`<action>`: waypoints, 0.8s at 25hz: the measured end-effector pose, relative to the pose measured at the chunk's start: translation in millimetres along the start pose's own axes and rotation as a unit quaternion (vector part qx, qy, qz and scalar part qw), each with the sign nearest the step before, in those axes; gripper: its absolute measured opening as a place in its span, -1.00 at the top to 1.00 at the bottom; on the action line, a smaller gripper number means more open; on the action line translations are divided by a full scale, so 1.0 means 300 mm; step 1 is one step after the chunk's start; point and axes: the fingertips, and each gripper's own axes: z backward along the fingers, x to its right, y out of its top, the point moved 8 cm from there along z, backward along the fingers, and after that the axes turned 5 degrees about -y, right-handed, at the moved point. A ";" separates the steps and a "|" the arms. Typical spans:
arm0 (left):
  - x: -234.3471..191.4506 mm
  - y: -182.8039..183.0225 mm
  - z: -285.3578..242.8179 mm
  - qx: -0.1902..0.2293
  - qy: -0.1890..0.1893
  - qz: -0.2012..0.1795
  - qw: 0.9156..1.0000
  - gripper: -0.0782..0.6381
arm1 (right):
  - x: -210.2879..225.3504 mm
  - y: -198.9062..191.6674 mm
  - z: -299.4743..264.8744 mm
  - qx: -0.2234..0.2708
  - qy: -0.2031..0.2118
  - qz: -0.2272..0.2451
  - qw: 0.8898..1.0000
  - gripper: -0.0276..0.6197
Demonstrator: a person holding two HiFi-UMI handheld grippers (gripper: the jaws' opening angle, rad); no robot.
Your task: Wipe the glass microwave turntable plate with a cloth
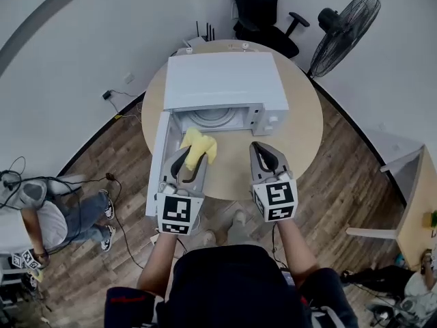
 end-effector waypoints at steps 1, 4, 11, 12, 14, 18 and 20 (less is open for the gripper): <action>-0.003 0.008 0.011 0.004 0.004 0.000 1.000 0.41 | 0.000 0.009 0.005 0.003 -0.001 -0.002 1.000 0.88; -0.016 0.035 0.046 0.018 0.016 0.007 1.000 0.41 | 0.000 0.039 0.023 0.015 -0.001 -0.012 1.000 0.88; -0.028 0.083 0.090 0.044 0.022 0.018 0.999 0.41 | 0.025 0.086 0.068 0.035 -0.017 -0.006 0.999 0.88; -0.029 0.088 0.096 0.048 0.022 0.017 0.998 0.41 | 0.029 0.089 0.073 0.038 -0.019 -0.008 0.999 0.88; -0.032 0.099 0.106 0.055 0.024 0.013 0.998 0.41 | 0.037 0.100 0.079 0.044 -0.022 -0.011 0.999 0.88; -0.044 0.126 0.130 0.070 0.030 0.008 0.997 0.41 | 0.039 0.129 0.091 0.054 -0.025 -0.011 0.998 0.88; -0.051 0.138 0.136 0.076 0.033 0.006 0.997 0.41 | 0.038 0.140 0.091 0.058 -0.024 -0.008 0.998 0.88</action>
